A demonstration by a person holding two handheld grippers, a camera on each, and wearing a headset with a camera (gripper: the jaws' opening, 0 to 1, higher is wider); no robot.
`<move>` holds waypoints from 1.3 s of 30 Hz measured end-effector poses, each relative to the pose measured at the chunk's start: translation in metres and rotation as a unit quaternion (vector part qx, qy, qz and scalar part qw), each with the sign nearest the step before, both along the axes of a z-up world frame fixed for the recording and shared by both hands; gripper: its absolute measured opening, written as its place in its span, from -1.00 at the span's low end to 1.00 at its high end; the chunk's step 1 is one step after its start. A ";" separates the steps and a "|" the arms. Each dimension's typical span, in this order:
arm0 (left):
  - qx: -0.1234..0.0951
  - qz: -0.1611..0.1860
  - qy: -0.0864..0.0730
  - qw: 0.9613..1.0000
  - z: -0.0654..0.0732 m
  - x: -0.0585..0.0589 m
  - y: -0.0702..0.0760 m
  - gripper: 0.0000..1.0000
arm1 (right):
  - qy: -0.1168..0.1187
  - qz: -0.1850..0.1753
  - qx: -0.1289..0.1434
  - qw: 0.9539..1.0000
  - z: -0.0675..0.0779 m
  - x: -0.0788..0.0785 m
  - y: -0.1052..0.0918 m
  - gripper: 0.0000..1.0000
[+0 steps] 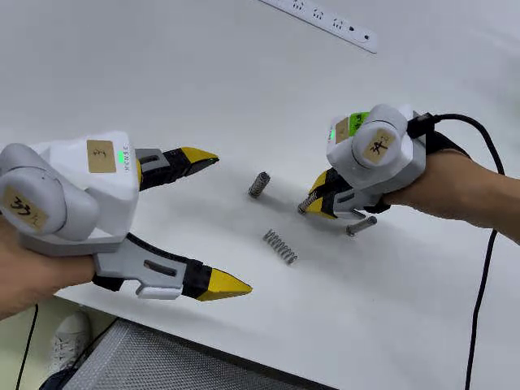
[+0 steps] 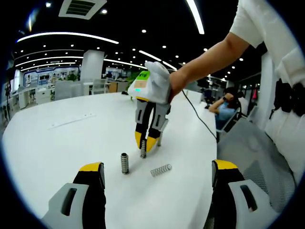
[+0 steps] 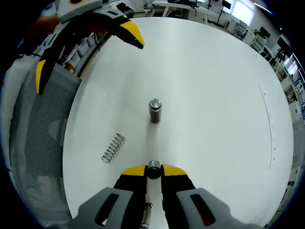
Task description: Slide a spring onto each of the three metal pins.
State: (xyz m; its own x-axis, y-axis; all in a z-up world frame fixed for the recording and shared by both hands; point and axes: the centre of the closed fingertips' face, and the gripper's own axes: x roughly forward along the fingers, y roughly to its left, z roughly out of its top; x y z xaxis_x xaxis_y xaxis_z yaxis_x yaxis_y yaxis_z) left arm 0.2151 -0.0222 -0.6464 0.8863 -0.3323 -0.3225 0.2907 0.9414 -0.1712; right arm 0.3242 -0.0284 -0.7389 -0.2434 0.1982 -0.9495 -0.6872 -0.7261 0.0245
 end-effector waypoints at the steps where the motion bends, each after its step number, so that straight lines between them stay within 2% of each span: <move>1: 0.000 0.000 0.000 1.000 0.000 0.000 0.000 0.89 | 0.000 0.000 -0.001 1.000 -0.001 0.000 0.000 -0.76; 11: 0.003 -0.001 0.002 1.000 0.000 0.000 -0.001 0.89 | 0.003 -0.005 0.002 1.000 0.002 0.001 0.000 -0.66; 20: 0.008 -0.003 0.005 1.000 0.002 -0.001 0.001 0.88 | 0.017 -0.021 0.029 0.999 0.021 0.001 0.002 -0.55; 24: 0.013 -0.006 0.008 1.000 0.003 -0.001 0.000 0.88 | 0.035 -0.040 0.046 0.998 0.033 0.002 0.000 -0.50; 26: 0.016 -0.008 0.010 1.000 0.004 -0.001 -0.001 0.88 | 0.052 -0.054 0.060 0.995 0.042 0.000 0.000 -0.45; 29: 0.020 -0.011 0.013 1.000 0.006 -0.001 -0.003 0.88 | 0.084 -0.086 0.085 0.989 0.059 -0.003 -0.001 -0.38; 32: 0.024 -0.018 0.018 0.999 0.008 -0.001 -0.005 0.87 | 0.116 -0.111 0.117 0.980 0.076 -0.003 -0.004 -0.24; 34: 0.029 -0.024 0.022 0.999 0.008 -0.001 -0.007 0.87 | 0.129 -0.121 0.134 0.975 0.085 -0.002 -0.010 -0.11; 36: 0.033 -0.029 0.025 0.999 0.008 -0.001 -0.008 0.86 | 0.134 -0.124 0.143 0.973 0.092 -0.002 -0.018 -0.02; 39: 0.038 -0.034 0.030 0.998 0.009 0.000 -0.009 0.84 | 0.145 -0.135 0.165 0.966 0.100 0.002 -0.030 0.09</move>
